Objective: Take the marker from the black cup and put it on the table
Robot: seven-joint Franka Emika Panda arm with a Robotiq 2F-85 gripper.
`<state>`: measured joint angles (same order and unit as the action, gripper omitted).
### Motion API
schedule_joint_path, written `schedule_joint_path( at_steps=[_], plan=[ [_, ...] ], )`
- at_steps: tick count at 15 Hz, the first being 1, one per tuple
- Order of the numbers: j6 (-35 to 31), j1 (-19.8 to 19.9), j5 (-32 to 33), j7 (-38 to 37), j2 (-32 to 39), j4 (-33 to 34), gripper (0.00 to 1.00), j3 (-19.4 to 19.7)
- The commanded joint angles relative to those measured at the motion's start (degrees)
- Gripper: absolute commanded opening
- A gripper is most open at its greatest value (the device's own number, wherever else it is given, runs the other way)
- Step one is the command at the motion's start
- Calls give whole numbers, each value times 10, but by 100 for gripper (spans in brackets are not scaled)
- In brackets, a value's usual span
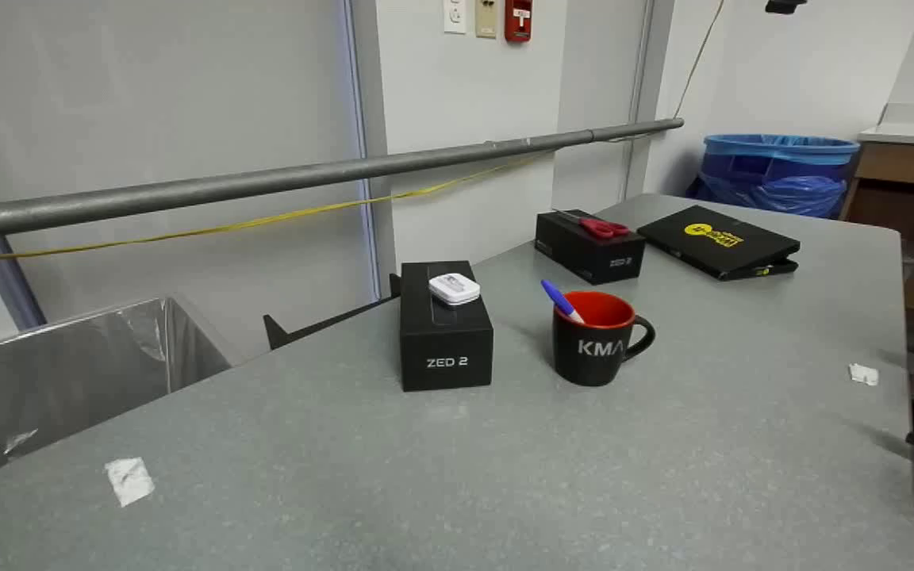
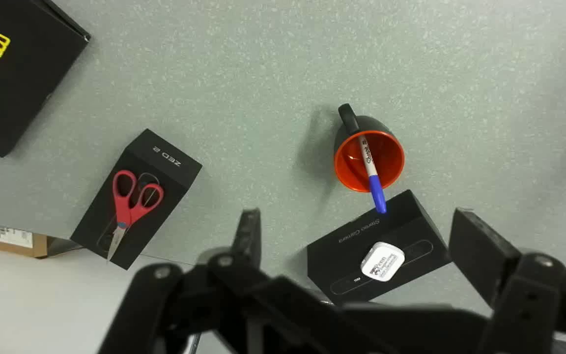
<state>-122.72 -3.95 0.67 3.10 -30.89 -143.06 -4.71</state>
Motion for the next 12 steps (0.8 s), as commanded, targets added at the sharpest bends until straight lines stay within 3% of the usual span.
schedule_joint_path(
  at_steps=[1,6,7,12],
  plan=[
    [2,-4,3,-2,0,1,100,4],
    [2,-4,3,-2,0,1,100,4],
    [-25,-6,5,2,11,-1,100,3],
    [-139,-23,-21,41,151,12,100,11]
  ],
)
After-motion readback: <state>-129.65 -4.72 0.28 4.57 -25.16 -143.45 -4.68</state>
